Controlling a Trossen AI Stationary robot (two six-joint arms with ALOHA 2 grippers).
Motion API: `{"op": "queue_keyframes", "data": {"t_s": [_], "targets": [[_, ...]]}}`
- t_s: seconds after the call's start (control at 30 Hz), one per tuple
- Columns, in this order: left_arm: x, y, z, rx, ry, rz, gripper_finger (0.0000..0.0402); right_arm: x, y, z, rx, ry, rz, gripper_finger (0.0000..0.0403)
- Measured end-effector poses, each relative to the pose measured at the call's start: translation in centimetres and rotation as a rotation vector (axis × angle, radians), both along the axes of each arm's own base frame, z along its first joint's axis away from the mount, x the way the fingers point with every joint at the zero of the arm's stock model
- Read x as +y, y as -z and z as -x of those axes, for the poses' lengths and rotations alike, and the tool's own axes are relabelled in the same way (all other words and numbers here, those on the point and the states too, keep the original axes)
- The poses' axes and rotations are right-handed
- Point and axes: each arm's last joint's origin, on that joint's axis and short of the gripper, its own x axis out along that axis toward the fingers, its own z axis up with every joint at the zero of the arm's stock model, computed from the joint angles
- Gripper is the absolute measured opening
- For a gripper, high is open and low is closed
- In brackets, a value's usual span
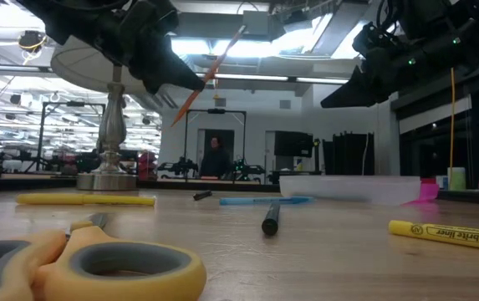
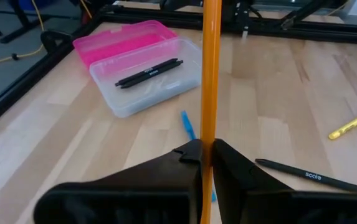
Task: Pick & place school supplies into a supply box
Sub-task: Put the orange pencil into the pink supply box
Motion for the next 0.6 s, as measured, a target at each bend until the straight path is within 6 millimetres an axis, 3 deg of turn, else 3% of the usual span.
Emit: {"op": "queue_keyframes", "data": {"t_s": [0.43,0.6], "targets": [[-0.1,-0.4,-0.2,-0.03,0.053,-0.058,0.0013,0.0,0.0,0.0,-0.033,0.028,-0.086,0.0026],[-0.3,-1.2,-0.5,-0.122,0.127,-0.066,0.0013,0.3,-0.4,-0.3,-0.078,-0.098,-0.108,0.0026]]}}
